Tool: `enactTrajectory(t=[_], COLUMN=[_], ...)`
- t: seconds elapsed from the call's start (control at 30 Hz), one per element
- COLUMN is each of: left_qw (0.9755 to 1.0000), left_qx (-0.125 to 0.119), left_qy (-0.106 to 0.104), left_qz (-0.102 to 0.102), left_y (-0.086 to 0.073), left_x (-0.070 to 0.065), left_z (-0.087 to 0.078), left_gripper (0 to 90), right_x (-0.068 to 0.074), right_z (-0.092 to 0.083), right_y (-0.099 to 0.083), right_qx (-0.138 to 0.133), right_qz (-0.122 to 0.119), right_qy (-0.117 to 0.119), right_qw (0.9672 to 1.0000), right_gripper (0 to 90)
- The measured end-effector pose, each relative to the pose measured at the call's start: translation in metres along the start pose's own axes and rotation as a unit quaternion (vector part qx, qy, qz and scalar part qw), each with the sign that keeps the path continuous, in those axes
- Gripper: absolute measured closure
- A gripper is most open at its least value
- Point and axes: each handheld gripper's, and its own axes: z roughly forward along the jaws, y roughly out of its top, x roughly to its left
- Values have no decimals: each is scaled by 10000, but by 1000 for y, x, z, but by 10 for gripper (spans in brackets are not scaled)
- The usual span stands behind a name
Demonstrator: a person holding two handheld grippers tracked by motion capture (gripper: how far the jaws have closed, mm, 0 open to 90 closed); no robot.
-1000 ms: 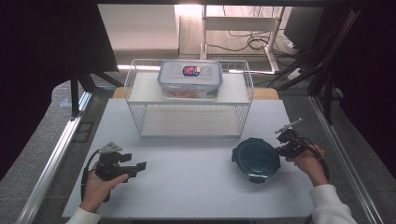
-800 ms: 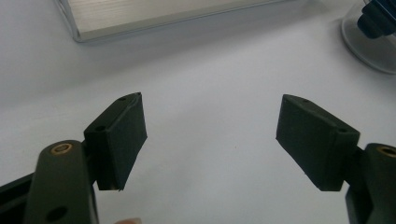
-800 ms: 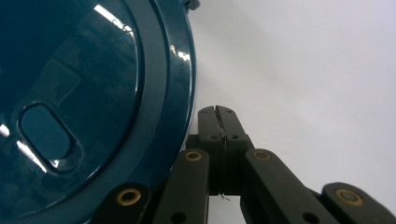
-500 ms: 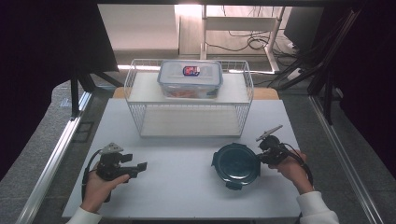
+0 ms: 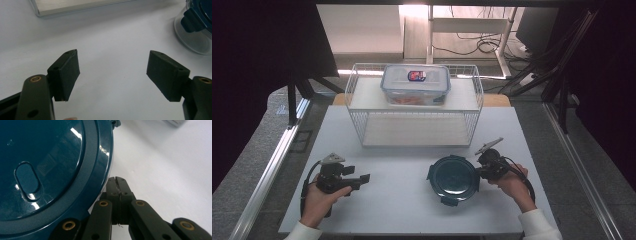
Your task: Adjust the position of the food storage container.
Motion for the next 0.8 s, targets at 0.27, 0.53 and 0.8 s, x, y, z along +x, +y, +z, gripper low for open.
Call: enactTrajectory(t=[0.27,0.53,0.8], left_qw=[10000,9999,9999], left_qx=[-10,-2,12], left_qy=[52,78,44], left_qz=[-42,-122,-118], left_y=[-1,-2,-2], left_x=[2,5,6], left_z=[-1,-2,-2], left_gripper=[258,254,254], right_x=[21,44,57], right_z=[9,24,30], right_y=[20,43,53], right_qx=[-85,-171,-149], right_qz=[-256,-502,-599], right_qy=[188,266,276], right_qw=[9995,9982,9977], right_gripper=[888,888,888])
